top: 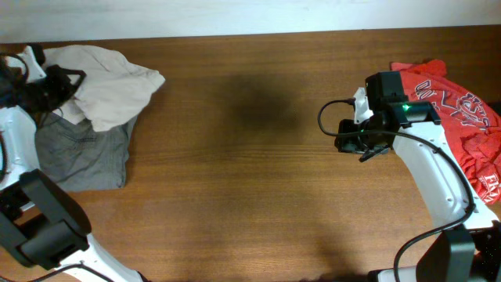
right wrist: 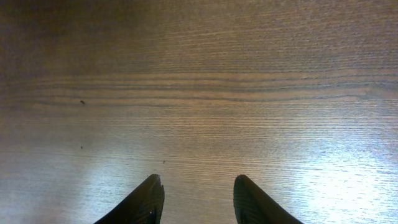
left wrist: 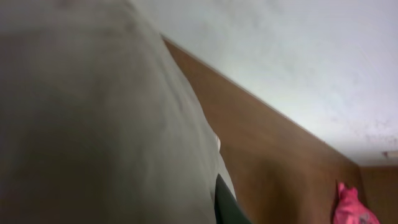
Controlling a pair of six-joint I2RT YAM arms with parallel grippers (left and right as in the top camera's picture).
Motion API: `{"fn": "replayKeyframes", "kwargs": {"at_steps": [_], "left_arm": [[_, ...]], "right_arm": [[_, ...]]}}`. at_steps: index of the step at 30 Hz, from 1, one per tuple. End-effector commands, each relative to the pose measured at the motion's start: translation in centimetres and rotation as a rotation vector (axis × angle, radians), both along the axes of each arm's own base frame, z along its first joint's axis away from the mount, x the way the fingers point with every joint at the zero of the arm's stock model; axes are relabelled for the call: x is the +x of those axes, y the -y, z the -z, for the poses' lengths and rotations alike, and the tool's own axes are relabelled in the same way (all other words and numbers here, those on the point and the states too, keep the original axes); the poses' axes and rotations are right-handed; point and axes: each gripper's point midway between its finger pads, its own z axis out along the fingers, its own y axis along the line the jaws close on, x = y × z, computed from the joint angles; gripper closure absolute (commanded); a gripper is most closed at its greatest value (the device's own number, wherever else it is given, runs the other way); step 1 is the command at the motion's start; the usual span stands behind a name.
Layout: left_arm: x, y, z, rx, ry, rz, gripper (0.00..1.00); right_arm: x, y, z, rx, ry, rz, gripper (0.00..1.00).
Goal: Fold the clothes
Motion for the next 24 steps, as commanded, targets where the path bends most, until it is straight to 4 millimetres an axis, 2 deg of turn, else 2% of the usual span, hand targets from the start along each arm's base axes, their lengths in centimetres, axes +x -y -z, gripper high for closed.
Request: {"fn": "replayKeyframes", "kwargs": {"at_steps": [1,5,11,14,20,24], "left_arm": [[0.9,-0.9,-5.5,0.017,0.193,0.054,1.00],[2.2,-1.7,-8.9,0.048,0.324,0.043,1.00],[3.3,-2.2,-12.3,0.103,0.472,0.038,1.00],[3.6,-3.1,-12.1,0.142,0.469,-0.005,1.00],[4.0,-3.7,-9.5,0.176,0.423,-0.003,1.00],[4.3,-3.7,-10.4,0.180,0.467,0.003,1.00]], "right_arm": [[0.0,0.3,-0.5,-0.015,0.019,0.007,0.58],[-0.3,0.4,-0.4,-0.016,0.005,0.007,0.58],[-0.8,0.4,-0.2,-0.020,-0.015,0.008,0.58],[-0.9,0.4,-0.2,-0.020,-0.022,0.008,0.58],[-1.2,0.5,-0.1,-0.021,-0.034,0.008,0.58],[-1.5,0.5,-0.1,-0.022,-0.047,0.008,0.58]]}}
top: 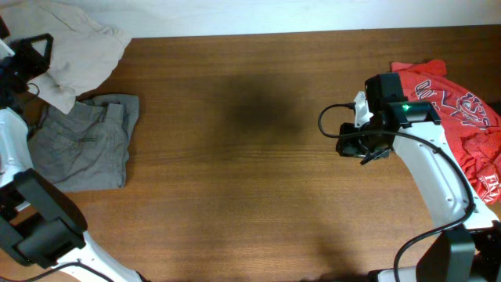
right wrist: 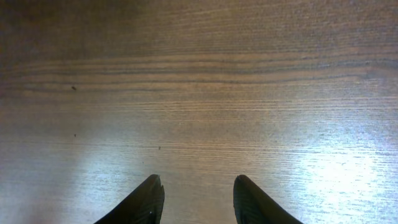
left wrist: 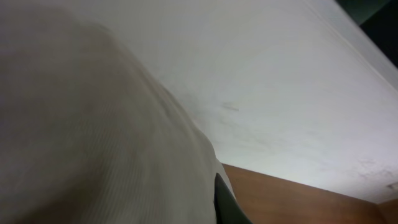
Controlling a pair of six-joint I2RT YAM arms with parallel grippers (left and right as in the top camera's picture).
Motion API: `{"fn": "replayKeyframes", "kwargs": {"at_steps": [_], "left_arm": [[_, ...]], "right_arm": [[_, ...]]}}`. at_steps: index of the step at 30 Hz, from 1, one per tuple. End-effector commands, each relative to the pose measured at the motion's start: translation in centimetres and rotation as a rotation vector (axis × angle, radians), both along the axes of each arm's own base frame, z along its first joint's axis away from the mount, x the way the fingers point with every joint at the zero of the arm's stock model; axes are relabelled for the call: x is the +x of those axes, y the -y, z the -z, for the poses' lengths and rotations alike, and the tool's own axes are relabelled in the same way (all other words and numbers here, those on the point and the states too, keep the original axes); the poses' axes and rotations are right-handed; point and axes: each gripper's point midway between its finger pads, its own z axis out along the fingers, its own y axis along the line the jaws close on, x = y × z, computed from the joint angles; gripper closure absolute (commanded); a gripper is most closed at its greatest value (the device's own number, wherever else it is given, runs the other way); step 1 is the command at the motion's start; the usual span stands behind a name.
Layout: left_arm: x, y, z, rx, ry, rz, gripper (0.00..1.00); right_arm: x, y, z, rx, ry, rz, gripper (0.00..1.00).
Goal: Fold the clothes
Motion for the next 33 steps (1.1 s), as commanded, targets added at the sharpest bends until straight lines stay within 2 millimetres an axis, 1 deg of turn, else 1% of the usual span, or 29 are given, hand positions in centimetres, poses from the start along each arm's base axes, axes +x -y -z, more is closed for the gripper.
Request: {"fn": "replayKeyframes", "kwargs": {"at_steps": [1,10,12,13,15,17,20,21,22,23,24,25,27,28,30,33], "left_arm": [[0.3,-0.1,-3.5,0.066,0.105,0.020,1.00],[0.7,-0.8,-10.5,0.147,0.260,-0.014,1.00],[0.8,-1.1,-11.1,0.160,0.271,-0.032,1.00],[0.8,-1.3,-11.0,0.161,0.267,-0.044,1.00],[1.1,-1.7,-9.5,0.175,0.226,-0.053,1.00],[1.3,-1.7,-7.2,0.169,0.163,-0.043,1.00],[1.8,-1.5,-2.2,0.117,0.030,-0.018,1.00],[1.8,-1.2,0.2,0.095,-0.032,-0.003,1.00],[1.7,-1.1,1.7,0.080,-0.074,0.005,1.00],[1.3,-0.9,4.3,0.035,-0.156,0.012,1.00],[1.0,-0.6,5.6,0.006,-0.200,0.016,1.00],[0.0,-0.1,8.0,-0.058,-0.302,0.019,1.00],[-1.3,0.5,9.7,-0.125,-0.406,0.004,1.00],[-1.9,0.6,10.1,-0.163,-0.451,-0.010,1.00],[-4.0,0.7,11.6,-0.255,-0.587,-0.076,1.00],[-6.3,0.3,12.4,-0.316,-0.701,-0.146,0.99]], "right_arm": [[-0.3,0.4,-0.4,-0.017,0.005,0.006,0.58],[-0.8,0.6,-0.2,-0.029,-0.014,0.008,0.58],[-0.8,0.6,-0.2,-0.032,-0.015,0.009,0.58],[-0.8,0.6,-0.2,-0.032,-0.016,0.010,0.58],[-0.9,0.6,-0.2,-0.031,-0.019,0.013,0.58],[-0.9,0.6,-0.2,-0.031,-0.021,0.013,0.58],[-0.9,0.6,-0.2,-0.031,-0.019,0.013,0.58],[-0.9,0.6,-0.2,-0.031,-0.019,0.013,0.58],[-0.9,0.6,-0.2,-0.031,-0.020,0.013,0.58],[-0.9,0.6,-0.2,-0.031,-0.020,0.013,0.58],[-0.9,0.6,-0.2,-0.031,-0.021,0.013,0.58],[-0.9,0.6,-0.2,-0.032,-0.020,0.013,0.58],[-0.9,0.6,-0.2,-0.031,-0.020,0.013,0.58],[-0.9,0.6,-0.2,-0.031,-0.020,0.013,0.58],[-0.9,0.6,-0.2,-0.031,-0.020,0.013,0.58],[-0.9,0.6,-0.2,-0.031,-0.021,0.013,0.58]]}}
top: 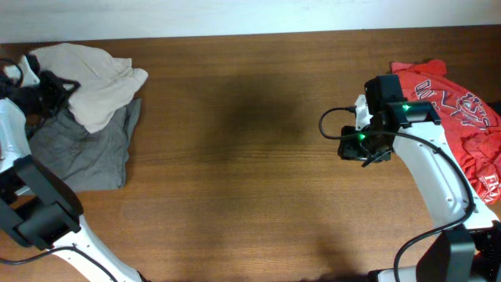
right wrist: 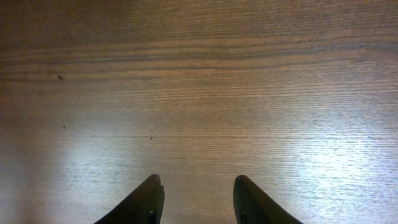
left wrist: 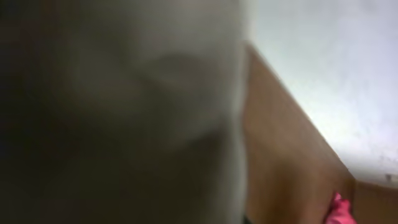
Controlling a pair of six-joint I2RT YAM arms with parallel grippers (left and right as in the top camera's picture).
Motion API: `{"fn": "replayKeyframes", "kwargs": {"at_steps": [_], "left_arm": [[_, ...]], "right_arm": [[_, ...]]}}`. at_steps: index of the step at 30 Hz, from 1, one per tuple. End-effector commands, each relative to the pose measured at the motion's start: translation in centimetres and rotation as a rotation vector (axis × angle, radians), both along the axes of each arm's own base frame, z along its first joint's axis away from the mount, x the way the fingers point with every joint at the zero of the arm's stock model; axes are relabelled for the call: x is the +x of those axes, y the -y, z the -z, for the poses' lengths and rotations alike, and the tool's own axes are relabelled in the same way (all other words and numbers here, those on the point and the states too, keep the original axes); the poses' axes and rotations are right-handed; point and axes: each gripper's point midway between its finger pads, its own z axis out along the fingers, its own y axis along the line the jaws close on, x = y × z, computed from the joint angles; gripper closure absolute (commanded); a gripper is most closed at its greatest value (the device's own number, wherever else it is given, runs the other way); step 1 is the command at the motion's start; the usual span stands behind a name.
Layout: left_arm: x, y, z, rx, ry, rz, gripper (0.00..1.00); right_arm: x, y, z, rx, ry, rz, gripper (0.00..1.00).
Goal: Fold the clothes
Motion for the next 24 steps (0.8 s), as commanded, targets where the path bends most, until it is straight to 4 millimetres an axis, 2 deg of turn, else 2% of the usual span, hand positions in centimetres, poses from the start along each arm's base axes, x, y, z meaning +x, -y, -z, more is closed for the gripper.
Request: {"fn": "replayKeyframes", "kwargs": {"at_steps": [1,5,10,12,14,18,24], "left_arm": [[-2.5,-0.9,-0.8,-0.030,-0.109,-0.103,1.00],[-4.5,-2.2,-2.9,0.023,-0.137,-0.161,1.00],[-7.2,-3.7,-8.7,0.140,-0.086,-0.243,0.99],[-8.3,-3.8,-10.3,0.163,-0.077,-0.264,1.00],[-9.3,-3.7,-10.8,0.162,-0.093,-0.276,1.00],[-11.4,-2.9,-9.7,0.107,-0.187,-0.281,1.00],[-12.4,-2.1,-10.0,0.079,-0.212,-0.274,1.00]], "right_arm": [[-0.1,0.2,-0.4,-0.008,0.014,0.008,0.58],[-0.1,0.2,-0.4,-0.009,0.012,0.007,0.58],[0.0,0.2,-0.5,-0.009,0.017,0.007,0.58],[0.0,0.2,-0.5,-0.009,0.017,0.007,0.58],[0.0,0.2,-0.5,-0.009,0.017,0.007,0.58],[0.0,0.3,-0.4,-0.013,0.017,0.004,0.58],[0.0,0.3,-0.4,-0.016,0.020,-0.014,0.58]]}}
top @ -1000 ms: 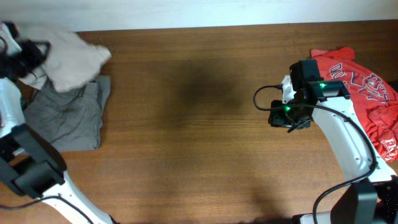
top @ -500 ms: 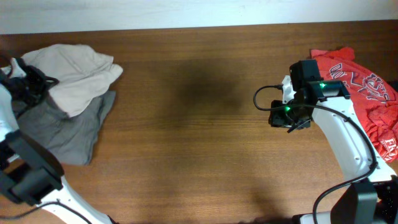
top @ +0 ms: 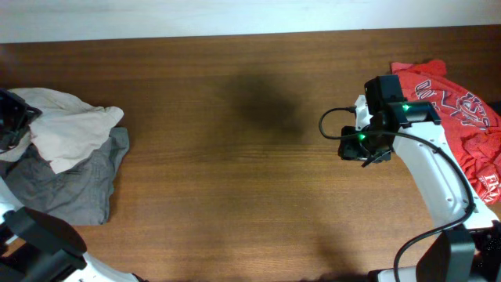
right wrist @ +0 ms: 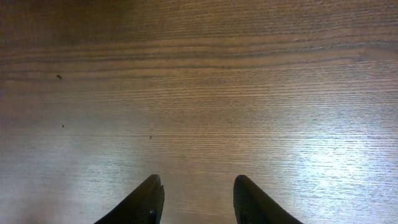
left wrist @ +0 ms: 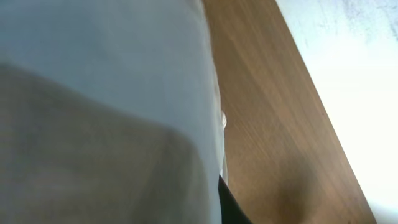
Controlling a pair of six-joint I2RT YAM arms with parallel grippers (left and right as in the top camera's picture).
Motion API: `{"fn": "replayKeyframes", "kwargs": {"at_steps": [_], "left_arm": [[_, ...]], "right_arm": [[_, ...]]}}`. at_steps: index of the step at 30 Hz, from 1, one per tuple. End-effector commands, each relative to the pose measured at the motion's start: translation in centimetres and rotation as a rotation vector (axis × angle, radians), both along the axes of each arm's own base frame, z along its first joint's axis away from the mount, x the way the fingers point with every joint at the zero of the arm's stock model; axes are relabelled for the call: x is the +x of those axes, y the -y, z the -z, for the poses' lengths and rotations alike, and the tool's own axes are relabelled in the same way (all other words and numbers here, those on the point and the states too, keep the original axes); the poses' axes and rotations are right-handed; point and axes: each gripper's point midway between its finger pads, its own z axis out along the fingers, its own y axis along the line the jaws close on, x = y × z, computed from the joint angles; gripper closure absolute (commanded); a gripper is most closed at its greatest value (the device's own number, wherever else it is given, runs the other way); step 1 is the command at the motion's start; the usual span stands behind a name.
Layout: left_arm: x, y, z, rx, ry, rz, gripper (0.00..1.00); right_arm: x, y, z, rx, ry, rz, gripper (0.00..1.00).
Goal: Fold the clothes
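Observation:
A cream garment (top: 70,129) lies bunched at the table's left edge, draped over the top of a crumpled grey garment (top: 66,188). My left gripper (top: 12,119) is at the far left edge, shut on the cream garment. In the left wrist view the cream garment (left wrist: 106,112) fills the frame and only one dark finger (left wrist: 231,206) shows. A red printed shirt (top: 462,117) lies crumpled at the right edge. My right gripper (right wrist: 198,186) hangs open over bare wood, left of the red shirt, with nothing between its fingers.
The brown wooden table (top: 235,157) runs across the whole view, with a white wall along its back edge (top: 235,16). The right arm's white link (top: 434,184) reaches in from the front right corner, beside the red shirt.
My left gripper has moved from the back left toward the front along the left edge, with the cream garment. The grey garment has shifted left and nearer the front. The right arm has not moved.
The cream garment first lay bunched over the grey one with my left gripper on it. Then it was held up at the back left corner, off the grey garment. Then it was back over the grey garment's top, and now both sit further left and forward.

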Motion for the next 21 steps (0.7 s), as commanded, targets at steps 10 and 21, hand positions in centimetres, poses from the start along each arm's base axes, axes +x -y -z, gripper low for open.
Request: {"fn": "replayKeyframes", "kwargs": {"at_steps": [10,21], "left_arm": [[-7.2,-1.0,4.1,0.050,-0.337,-0.145,1.00],[-16.8,-0.9,16.6,-0.172,-0.589,-0.354,1.00]], "right_arm": [[0.2,0.3,-0.5,-0.014,0.030,-0.011,0.58],[0.3,0.3,-0.5,-0.019,0.032,-0.010,0.57]]}}
